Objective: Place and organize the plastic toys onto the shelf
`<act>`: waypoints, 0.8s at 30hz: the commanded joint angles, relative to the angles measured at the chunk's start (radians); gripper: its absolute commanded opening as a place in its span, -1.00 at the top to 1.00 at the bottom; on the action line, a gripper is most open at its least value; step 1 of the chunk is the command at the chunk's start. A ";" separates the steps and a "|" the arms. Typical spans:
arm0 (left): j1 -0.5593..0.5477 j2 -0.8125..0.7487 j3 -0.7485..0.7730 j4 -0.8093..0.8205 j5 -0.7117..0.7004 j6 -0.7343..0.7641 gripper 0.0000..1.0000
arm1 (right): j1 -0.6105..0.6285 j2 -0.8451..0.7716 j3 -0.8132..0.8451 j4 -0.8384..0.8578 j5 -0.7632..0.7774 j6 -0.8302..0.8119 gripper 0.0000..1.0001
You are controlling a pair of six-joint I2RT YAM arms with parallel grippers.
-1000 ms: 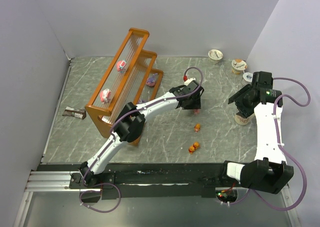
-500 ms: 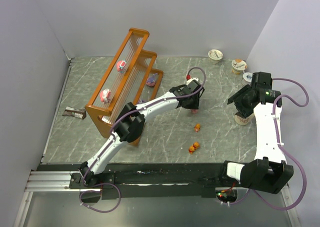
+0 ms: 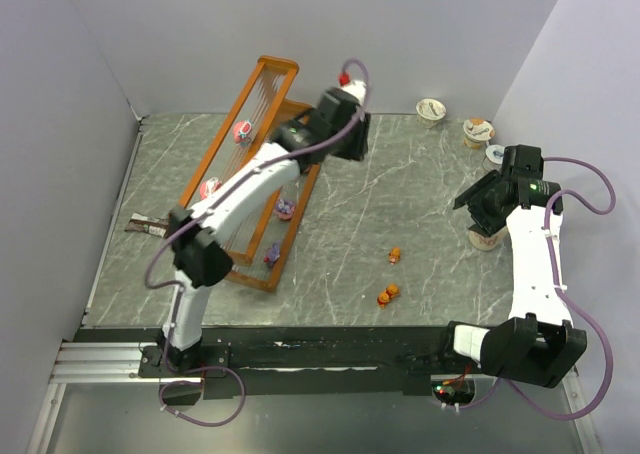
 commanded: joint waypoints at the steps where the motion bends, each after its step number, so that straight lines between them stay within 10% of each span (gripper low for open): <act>1: -0.009 -0.135 0.062 -0.026 0.018 0.117 0.95 | -0.008 -0.028 -0.008 0.030 -0.004 0.002 -0.29; 24: 0.465 -0.323 0.104 -0.124 0.399 0.237 0.86 | 0.037 -0.054 -0.052 0.186 -0.194 -0.041 -0.25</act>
